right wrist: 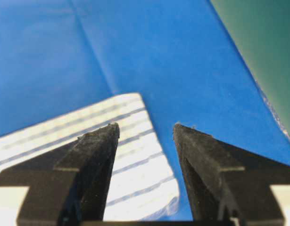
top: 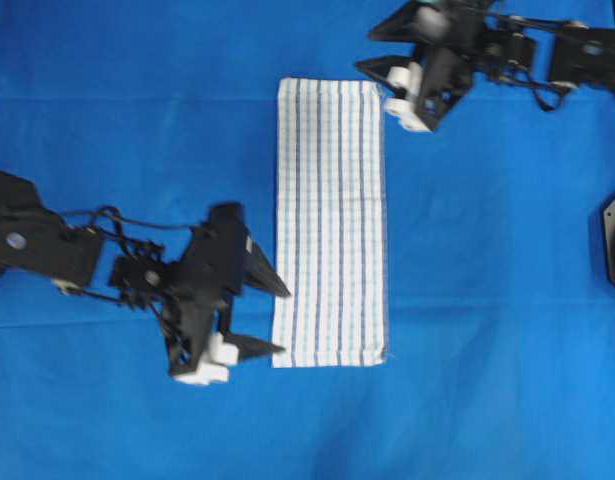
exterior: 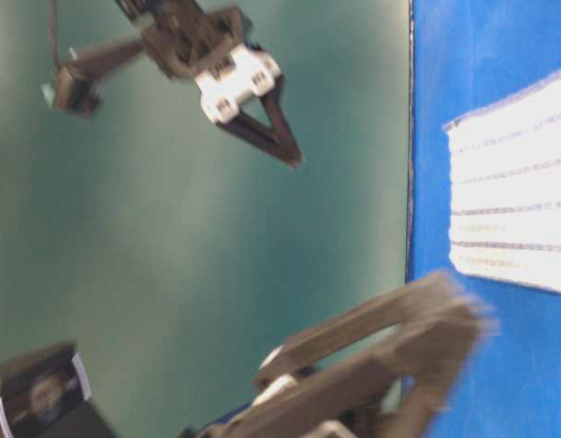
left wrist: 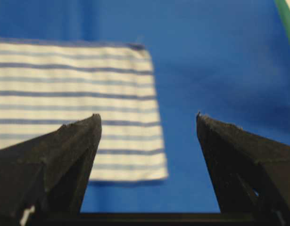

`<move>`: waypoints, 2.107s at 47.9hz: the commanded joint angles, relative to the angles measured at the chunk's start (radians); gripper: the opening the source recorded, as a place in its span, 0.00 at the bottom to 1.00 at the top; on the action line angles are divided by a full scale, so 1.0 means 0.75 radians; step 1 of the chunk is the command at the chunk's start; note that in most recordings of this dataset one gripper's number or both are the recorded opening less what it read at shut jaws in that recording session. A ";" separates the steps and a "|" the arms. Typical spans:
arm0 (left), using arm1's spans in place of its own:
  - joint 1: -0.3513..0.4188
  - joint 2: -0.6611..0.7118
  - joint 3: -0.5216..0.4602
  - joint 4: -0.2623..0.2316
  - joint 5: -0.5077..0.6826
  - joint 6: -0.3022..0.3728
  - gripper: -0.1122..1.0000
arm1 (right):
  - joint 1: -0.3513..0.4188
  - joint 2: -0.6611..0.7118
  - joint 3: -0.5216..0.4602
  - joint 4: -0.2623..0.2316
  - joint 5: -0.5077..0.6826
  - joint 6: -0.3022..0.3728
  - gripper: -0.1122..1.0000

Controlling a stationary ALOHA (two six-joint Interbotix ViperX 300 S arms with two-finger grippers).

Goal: Fold the blue towel.
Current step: 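Lay the strip down vertically and open both grippers, then move both grippers to the strip's far end and grasp its corners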

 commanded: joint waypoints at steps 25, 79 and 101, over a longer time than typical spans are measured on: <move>0.266 -0.419 0.393 0.002 -0.487 0.182 0.76 | 0.196 -0.573 0.489 0.076 -0.335 0.037 0.60; 0.755 0.254 0.082 0.004 -0.565 0.192 0.92 | -0.196 0.237 0.200 0.059 -0.438 0.002 0.70; 0.867 0.585 -0.055 0.004 -0.638 0.192 0.92 | -0.282 0.595 0.074 0.063 -0.530 -0.008 0.70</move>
